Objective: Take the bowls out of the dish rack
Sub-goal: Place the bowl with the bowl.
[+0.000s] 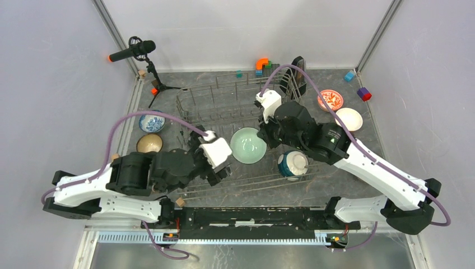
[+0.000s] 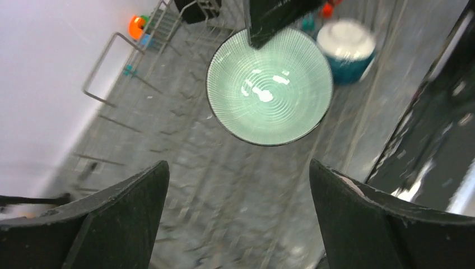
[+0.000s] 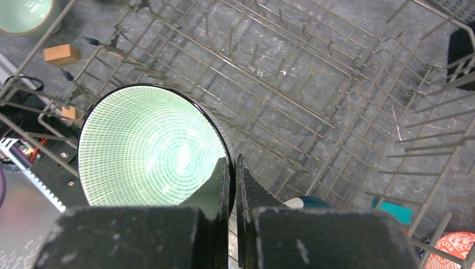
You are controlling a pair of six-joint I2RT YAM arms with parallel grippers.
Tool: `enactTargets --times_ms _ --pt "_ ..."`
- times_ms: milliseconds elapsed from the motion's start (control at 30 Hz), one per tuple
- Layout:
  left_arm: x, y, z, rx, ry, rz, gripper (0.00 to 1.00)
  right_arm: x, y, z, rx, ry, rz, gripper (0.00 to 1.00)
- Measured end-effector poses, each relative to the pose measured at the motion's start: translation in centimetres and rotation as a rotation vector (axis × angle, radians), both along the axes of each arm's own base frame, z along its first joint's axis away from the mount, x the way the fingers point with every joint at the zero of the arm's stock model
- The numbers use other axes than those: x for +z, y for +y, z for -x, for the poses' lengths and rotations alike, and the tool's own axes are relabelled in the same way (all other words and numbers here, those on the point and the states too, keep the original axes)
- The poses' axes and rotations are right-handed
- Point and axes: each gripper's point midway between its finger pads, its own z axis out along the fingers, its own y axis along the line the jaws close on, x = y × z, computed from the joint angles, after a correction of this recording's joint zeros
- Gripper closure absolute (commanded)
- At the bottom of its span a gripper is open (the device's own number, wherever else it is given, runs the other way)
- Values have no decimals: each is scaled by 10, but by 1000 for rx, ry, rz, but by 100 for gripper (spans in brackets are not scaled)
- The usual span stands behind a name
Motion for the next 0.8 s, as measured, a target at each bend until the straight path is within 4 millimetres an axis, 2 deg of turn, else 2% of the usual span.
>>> enactTargets --times_ms 67,200,300,367,533,633,800 --pt "-2 -2 1 56 65 149 1 -5 -4 -5 -21 -1 3 100" --pt "-13 -2 -8 293 237 458 13 -13 -10 -12 -53 8 3 100" --pt "-18 -5 -17 476 360 657 16 -11 -9 -16 -58 10 -16 100" --pt "-22 -10 -22 567 412 729 19 -8 -6 -16 -52 9 -37 100" --pt "-39 -23 -40 768 492 813 30 -6 5 -12 -16 30 -74 100" --pt "-50 -16 -51 852 508 833 37 -9 12 -10 7 53 -84 100" --pt "-54 -4 -63 941 524 866 50 -15 20 -9 28 78 -88 100"
